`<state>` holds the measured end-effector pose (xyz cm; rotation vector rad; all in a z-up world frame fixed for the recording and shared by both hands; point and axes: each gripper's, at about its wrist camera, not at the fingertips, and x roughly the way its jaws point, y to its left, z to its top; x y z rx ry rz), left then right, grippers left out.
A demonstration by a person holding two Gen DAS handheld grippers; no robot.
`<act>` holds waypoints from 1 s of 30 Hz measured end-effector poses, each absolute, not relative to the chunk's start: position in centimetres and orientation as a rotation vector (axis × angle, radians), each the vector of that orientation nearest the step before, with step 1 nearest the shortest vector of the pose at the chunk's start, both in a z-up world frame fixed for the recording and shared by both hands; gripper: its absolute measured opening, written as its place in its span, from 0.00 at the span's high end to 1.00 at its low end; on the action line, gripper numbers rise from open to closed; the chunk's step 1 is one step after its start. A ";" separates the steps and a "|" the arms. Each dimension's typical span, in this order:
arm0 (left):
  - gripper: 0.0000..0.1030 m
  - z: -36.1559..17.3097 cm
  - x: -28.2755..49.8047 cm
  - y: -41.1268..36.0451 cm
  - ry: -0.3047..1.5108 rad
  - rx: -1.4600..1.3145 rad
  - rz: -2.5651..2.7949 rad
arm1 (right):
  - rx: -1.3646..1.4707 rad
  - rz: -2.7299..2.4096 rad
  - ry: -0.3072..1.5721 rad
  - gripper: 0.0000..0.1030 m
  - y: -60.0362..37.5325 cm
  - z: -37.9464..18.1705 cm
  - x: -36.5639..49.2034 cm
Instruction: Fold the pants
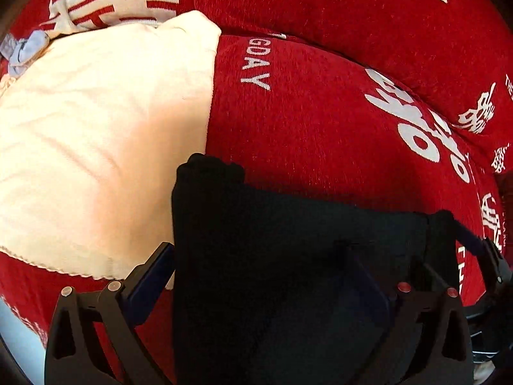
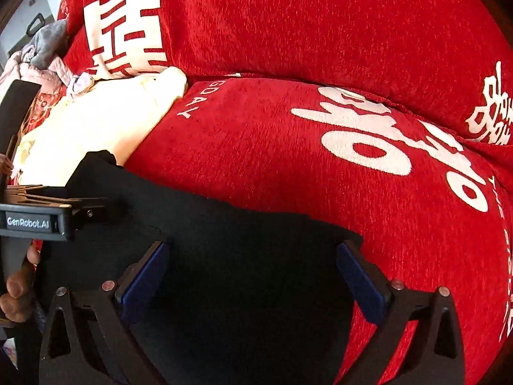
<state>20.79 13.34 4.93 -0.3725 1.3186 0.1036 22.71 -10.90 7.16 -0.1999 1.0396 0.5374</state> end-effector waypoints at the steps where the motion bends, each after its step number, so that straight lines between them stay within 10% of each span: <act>1: 0.00 4.9 20.9 13.4 1.321 -0.375 0.103 | -0.195 0.541 1.047 0.00 -11.0 7.1 22.9; 30: 0.00 7.5 13.1 13.0 1.274 -0.240 0.147 | -0.143 0.309 1.117 0.00 -14.1 8.3 16.3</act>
